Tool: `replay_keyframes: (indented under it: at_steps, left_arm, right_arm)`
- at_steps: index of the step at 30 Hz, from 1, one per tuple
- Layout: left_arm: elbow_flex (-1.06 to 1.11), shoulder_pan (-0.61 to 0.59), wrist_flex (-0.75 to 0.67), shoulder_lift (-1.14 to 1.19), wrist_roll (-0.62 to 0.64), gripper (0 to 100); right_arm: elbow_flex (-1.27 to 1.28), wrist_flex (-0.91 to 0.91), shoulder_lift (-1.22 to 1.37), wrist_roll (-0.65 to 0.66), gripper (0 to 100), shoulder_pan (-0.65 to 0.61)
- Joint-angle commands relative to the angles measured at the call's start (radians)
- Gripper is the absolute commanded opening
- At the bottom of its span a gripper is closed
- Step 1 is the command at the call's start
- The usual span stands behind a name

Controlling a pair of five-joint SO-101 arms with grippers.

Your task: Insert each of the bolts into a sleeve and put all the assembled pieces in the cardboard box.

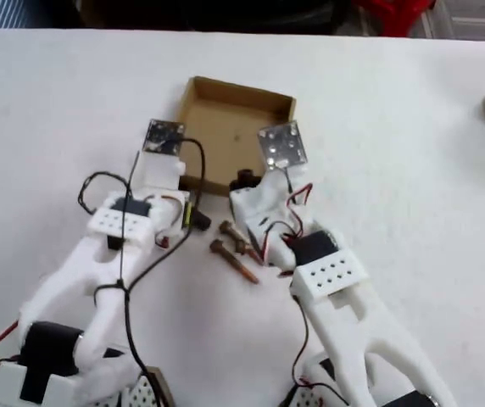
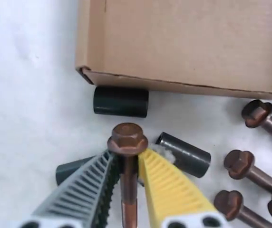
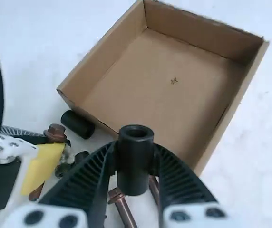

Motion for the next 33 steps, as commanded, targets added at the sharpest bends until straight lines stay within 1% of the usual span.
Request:
replay_keyframes:
  at_steps: [1, 4, 8, 10, 14, 25, 28, 33]
  left_arm:
    - [-0.017, -0.016, -0.025, -0.051, -0.009, 2]
    - [-0.018, -0.042, -0.029, -0.053, -0.009, 2]
    - [-0.014, -0.051, -0.057, -0.053, -0.009, 2]
    - [-0.012, -0.051, -0.058, -0.053, -0.009, 2]
    - [-0.012, -0.051, -0.058, -0.053, -0.009, 2]
    - [-0.011, -0.051, -0.06, -0.054, -0.009, 2]
    - [-0.011, -0.051, -0.06, -0.054, -0.009, 2]
    - [-0.025, -0.053, -0.066, -0.079, -0.011, 2]
  right_arm:
    - [0.078, -0.183, -0.035, -0.034, 1.7, -0.033]
    - [0.212, -0.387, -0.038, -0.035, 1.7, -0.071]
    - [0.362, -0.688, -0.038, -0.034, 1.6, -0.077]
    - [0.407, -0.786, -0.038, -0.037, 1.6, -0.077]
    - [0.451, -0.863, -0.038, -0.038, 1.6, -0.079]
    - [0.588, -1.178, -0.035, -0.038, 1.6, -0.079]
    - [0.609, -1.219, -0.028, -0.038, 1.6, -0.094]
    - [0.649, -1.234, -0.028, -0.034, 1.6, -0.156]
